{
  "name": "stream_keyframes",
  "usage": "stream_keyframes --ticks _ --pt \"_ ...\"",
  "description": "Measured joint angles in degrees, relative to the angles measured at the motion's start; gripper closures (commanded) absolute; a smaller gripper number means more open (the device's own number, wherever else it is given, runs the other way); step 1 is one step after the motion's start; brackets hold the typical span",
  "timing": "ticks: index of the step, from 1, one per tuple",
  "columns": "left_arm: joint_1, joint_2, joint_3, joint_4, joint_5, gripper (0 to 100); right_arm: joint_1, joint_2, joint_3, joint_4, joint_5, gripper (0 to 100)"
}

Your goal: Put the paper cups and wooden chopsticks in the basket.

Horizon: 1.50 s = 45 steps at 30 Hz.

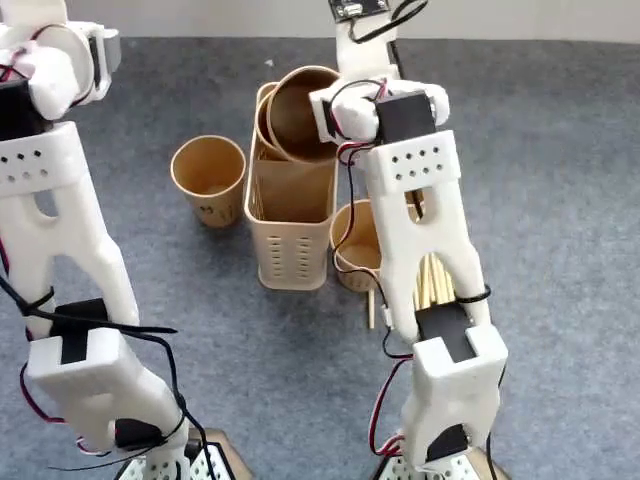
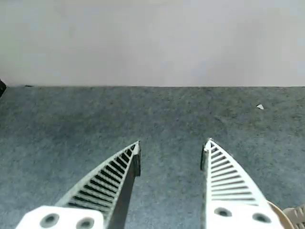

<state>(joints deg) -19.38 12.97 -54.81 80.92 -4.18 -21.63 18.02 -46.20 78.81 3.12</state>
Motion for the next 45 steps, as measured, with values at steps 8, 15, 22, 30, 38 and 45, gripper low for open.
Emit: stream_keyframes --ticks 8,15,22,30,38,45 --pt "-0.2 0.0 5.5 0.4 0.0 77 -0.1 -3.5 0.0 0.0 0.0 72.1" --pt "-0.1 0.0 11.7 0.4 0.0 77 -3.1 -5.5 0.2 -1.5 0.0 70.5" --pt "-0.1 0.0 16.1 0.4 0.0 77 -3.3 -5.6 0.2 -4.8 0.0 70.5" --pt "1.0 0.0 22.9 0.3 0.0 77 8.1 -5.6 0.3 8.1 0.0 70.5" --pt "1.8 0.0 32.9 -5.2 0.0 77 17.0 -5.0 2.6 11.3 0.0 70.5" --pt "1.9 0.0 38.3 -7.7 0.0 77 18.1 6.9 4.4 11.2 0.0 70.5"
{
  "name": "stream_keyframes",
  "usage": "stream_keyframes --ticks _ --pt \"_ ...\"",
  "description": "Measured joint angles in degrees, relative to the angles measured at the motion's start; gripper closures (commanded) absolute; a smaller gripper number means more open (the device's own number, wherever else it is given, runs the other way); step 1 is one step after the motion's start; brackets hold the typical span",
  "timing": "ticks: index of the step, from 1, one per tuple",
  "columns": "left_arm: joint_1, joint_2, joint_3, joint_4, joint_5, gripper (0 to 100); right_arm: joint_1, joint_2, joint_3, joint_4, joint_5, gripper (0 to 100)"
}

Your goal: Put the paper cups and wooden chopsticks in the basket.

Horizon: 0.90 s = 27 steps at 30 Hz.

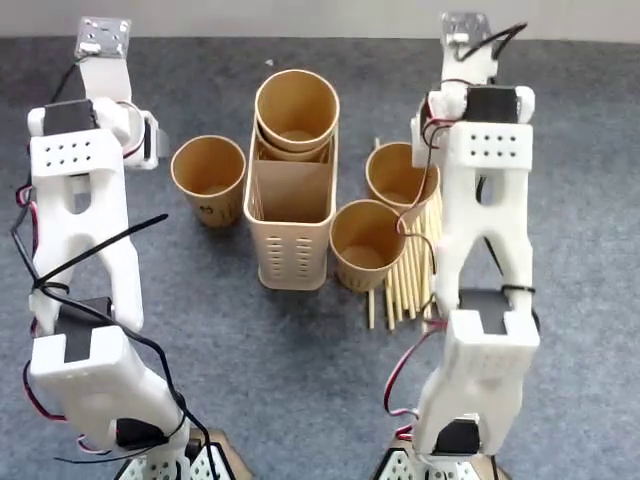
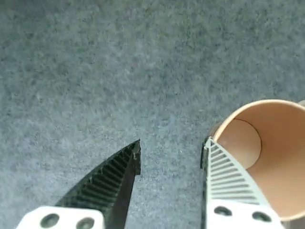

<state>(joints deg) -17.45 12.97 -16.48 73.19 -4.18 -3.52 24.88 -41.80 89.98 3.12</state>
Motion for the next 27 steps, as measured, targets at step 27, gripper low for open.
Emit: stream_keyframes --ticks 27 --pt "0.9 0.1 -7.0 1.0 0.0 77 -2.0 12.0 0.1 -4.6 0.0 95.0"
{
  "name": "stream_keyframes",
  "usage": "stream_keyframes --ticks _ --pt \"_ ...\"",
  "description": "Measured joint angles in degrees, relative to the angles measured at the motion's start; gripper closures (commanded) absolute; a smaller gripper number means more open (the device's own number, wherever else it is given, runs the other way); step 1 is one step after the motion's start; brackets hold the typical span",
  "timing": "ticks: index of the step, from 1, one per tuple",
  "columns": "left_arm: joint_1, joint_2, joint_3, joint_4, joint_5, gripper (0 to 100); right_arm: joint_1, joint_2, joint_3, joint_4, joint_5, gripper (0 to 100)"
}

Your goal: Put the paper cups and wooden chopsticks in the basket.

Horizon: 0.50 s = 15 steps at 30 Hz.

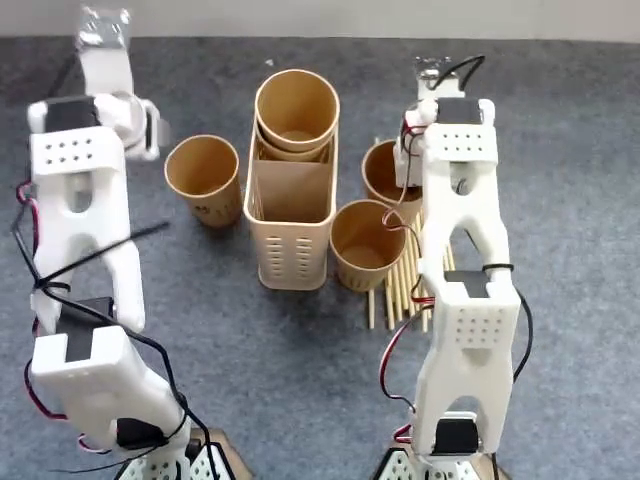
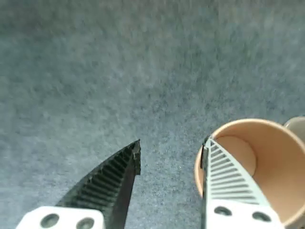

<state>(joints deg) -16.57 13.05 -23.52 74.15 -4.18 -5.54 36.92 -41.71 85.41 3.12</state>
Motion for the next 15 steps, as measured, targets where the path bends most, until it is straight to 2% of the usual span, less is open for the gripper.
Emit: stream_keyframes --ticks 4,6,9,15 --pt "-0.3 -0.1 -11.1 6.9 0.0 77 -0.3 0.0 0.0 0.0 0.0 94.9" --pt "-0.2 -0.2 -12.7 9.3 0.0 77 -0.2 0.0 0.0 0.0 0.0 95.2" --pt "0.6 -0.1 -11.6 10.5 0.0 76 -0.2 0.0 0.0 0.0 0.0 99.3" --pt "3.4 -0.1 -5.8 10.6 0.0 73 -0.2 0.0 0.0 0.0 0.0 99.2"
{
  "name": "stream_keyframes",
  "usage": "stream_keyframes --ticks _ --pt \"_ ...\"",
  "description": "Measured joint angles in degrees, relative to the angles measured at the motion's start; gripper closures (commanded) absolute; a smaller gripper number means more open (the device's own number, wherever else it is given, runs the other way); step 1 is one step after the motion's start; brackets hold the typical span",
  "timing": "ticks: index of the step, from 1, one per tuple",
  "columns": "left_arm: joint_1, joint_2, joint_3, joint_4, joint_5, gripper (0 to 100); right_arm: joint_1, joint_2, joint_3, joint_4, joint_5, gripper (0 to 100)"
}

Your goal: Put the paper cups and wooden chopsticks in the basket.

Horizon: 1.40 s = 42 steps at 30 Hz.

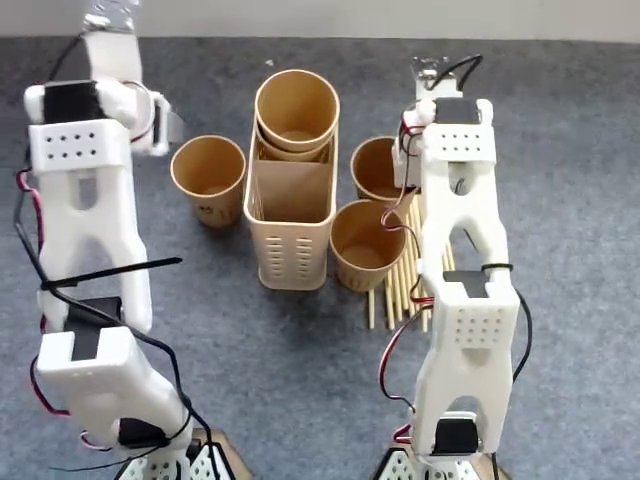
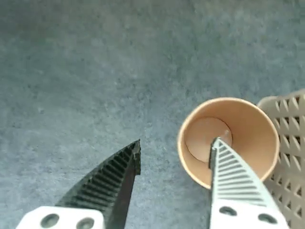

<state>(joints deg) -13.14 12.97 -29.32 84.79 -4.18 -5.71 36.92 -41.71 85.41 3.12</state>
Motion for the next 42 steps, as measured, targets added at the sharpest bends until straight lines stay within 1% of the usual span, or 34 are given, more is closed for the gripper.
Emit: stream_keyframes --ticks 4,8,9,11,14,15,16,19,22,27,29,30,32,36,39,42 --pt "0.8 2.2 3.8 -1.0 0.0 73 0.0 0.0 0.0 0.0 0.0 99.2" --pt "0.5 8.8 4.4 -3.7 0.0 74 0.0 0.0 0.0 0.0 0.0 99.2" --pt "0.5 10.7 4.4 -4.3 0.0 75 0.0 0.0 0.0 0.0 0.0 99.2" --pt "0.5 14.7 4.0 -4.9 0.0 82 0.0 0.0 0.0 0.0 0.0 99.2" --pt "0.6 20.0 0.4 -5.0 0.0 97 0.0 0.0 0.0 0.0 0.0 99.2" --pt "0.6 21.4 -1.4 -4.9 0.0 100 0.0 0.0 0.0 0.0 0.0 99.2" --pt "0.5 22.7 -3.3 -4.2 0.0 99 0.0 0.0 0.0 0.0 0.0 99.2" --pt "0.5 24.9 -10.5 -0.4 0.1 100 0.0 0.0 -0.3 0.3 0.0 99.3" --pt "0.5 25.4 -20.1 4.5 0.0 100 0.0 0.0 -3.9 3.5 0.0 99.3" --pt "0.4 25.4 -42.6 14.3 -0.1 100 0.0 -2.5 -17.5 12.5 0.0 99.3" --pt "0.4 25.3 -52.0 16.1 -0.7 100 0.1 -5.6 -23.6 14.2 0.5 99.3" --pt "0.4 24.7 -56.0 16.4 -0.7 100 0.1 -7.6 -25.4 14.3 0.7 99.3" --pt "0.5 21.6 -59.8 16.6 -0.7 100 0.2 -12.1 -26.6 14.8 1.1 99.3" --pt "4.1 11.3 -60.3 16.7 -0.7 100 0.2 -20.9 -26.6 14.9 1.1 99.3" --pt "9.9 1.4 -54.7 16.7 0.4 100 0.2 -28.7 -26.7 14.9 1.4 99.3" --pt "18.2 -8.8 -44.6 16.7 0.9 100 0.2 -35.9 -26.7 14.9 1.4 99.3"
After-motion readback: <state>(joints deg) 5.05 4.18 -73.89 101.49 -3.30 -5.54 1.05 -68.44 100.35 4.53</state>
